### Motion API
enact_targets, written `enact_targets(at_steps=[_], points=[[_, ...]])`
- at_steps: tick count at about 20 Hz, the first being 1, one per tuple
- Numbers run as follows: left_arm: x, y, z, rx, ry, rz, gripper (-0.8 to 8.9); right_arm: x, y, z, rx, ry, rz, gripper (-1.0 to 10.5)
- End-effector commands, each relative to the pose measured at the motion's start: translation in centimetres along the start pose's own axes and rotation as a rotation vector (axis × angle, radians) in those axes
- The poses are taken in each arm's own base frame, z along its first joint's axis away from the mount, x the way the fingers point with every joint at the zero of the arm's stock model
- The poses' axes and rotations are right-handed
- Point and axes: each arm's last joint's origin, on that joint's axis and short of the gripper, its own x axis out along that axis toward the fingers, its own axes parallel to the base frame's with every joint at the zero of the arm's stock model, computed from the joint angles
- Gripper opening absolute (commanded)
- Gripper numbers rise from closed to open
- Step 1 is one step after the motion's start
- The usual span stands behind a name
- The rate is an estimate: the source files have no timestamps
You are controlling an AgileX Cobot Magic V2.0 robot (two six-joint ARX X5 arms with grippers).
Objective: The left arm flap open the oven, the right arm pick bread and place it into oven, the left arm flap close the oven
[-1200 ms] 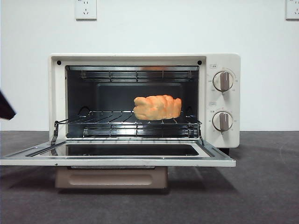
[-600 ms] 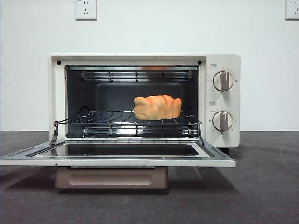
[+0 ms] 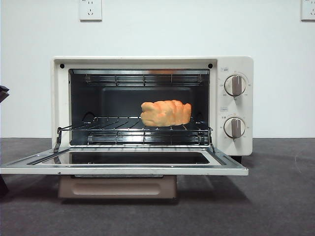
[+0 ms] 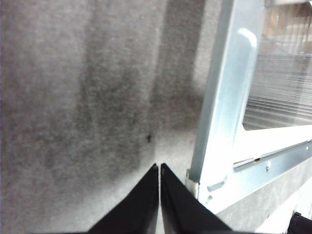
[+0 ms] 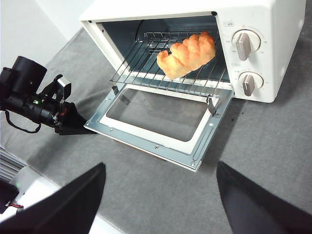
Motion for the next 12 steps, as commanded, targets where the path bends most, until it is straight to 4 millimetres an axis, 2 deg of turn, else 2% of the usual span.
enact_targets(at_steps=[1, 7, 12], points=[[0.2, 0.0, 0.2, -0.001, 0.007, -0.033, 0.08, -0.3, 0.2, 0.4, -0.001, -0.022, 0.014, 3.6], [-0.2, -1.0, 1.1, 0.007, -0.009, -0.148, 0.08, -0.3, 0.2, 0.4, 0.003, -0.023, 0.013, 3.6], [-1.6, -2.8, 2.3, 0.030, -0.062, -0.199, 0.08, -0.3, 0.3, 0.5, 0.003, -0.035, 0.020, 3.6]])
